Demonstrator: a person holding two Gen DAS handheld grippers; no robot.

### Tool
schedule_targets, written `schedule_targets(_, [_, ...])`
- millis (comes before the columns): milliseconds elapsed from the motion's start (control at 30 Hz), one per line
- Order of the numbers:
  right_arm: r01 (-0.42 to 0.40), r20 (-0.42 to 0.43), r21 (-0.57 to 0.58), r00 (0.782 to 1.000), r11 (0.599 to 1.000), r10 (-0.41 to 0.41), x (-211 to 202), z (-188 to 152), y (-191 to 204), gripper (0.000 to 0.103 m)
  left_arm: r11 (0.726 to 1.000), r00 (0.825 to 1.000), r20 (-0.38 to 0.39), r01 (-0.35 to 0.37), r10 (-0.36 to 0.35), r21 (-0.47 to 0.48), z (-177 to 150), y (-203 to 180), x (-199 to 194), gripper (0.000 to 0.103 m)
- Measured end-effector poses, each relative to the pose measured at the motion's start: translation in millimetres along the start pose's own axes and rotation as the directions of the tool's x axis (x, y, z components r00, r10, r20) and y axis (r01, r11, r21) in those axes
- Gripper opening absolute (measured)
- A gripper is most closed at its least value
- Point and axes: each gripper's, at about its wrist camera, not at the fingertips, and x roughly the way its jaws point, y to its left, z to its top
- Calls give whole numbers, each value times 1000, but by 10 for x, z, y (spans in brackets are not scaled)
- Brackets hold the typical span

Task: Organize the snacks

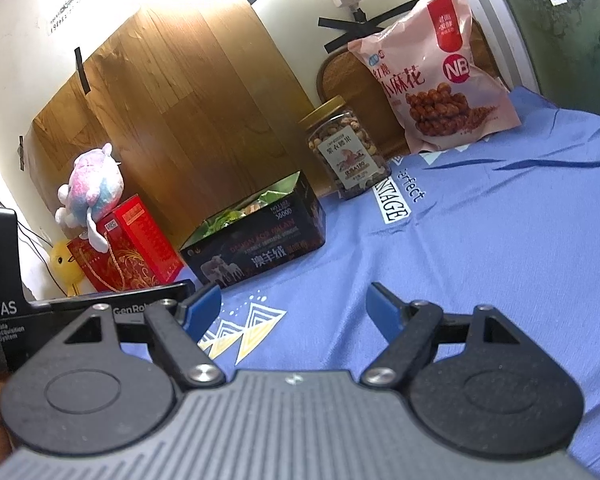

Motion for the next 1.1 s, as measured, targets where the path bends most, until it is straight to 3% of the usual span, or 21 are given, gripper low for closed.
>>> schedule_targets(1100, [-7,-11,11,1000,1000,7,37,-49,16,82,1000,1000,-13,-1,1,8,-54,21,44,103])
